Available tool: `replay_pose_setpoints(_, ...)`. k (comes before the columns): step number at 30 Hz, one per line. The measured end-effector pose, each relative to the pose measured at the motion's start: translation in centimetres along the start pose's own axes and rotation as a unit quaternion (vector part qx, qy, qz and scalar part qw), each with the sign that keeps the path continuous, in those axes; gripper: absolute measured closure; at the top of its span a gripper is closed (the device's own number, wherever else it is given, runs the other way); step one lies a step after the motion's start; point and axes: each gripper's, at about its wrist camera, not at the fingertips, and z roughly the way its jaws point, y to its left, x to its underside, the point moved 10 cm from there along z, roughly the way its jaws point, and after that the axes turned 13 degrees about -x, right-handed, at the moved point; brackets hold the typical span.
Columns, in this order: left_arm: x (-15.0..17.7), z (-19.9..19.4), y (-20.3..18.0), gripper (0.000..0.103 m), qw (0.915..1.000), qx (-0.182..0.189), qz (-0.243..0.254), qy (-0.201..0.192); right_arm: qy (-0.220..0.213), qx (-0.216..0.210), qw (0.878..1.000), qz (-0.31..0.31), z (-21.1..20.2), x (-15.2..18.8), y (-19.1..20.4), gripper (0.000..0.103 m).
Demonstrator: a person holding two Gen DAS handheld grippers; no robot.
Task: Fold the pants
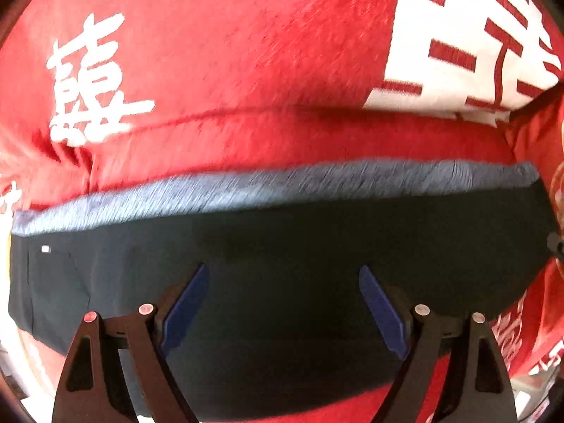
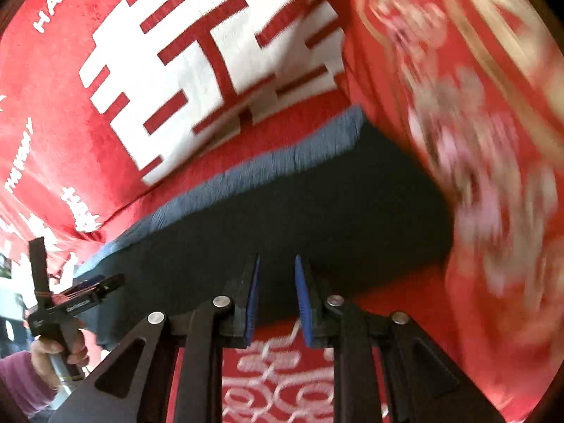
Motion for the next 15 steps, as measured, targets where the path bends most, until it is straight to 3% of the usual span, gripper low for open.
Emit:
replay_pose_setpoints(4, -2.3, 0.0, -2.0, 0.015, 0.9996, -0.013, -0.004, -0.024, -0.009, 0.048, 0.999, -0.017, 1.6, -4.8, -1.9, 0.077)
replay_pose_setpoints(7, -2.3, 0.9, -2.6, 0.015, 0.9995, -0.022, 0.004, -0.021, -0.004, 0.068, 0.997, -0.020, 3.4, -6.5, -3.6, 0.076)
replay_pose_setpoints(9, -1.4, 1.4, -1.9, 0.015, 0.9995, -0.027, 0.009, -0.011, 0.030, 0.127, 0.991, -0.040, 4.2, -5.7, -5.8, 0.082)
replay_pose_setpoints(15, 2.8, 1.4, -1.2, 0.010, 0.9995, -0.026, 0.015, 0.003, 0.033, 0.129, 0.991, -0.003, 2.1, -2.7, -6.8, 0.083)
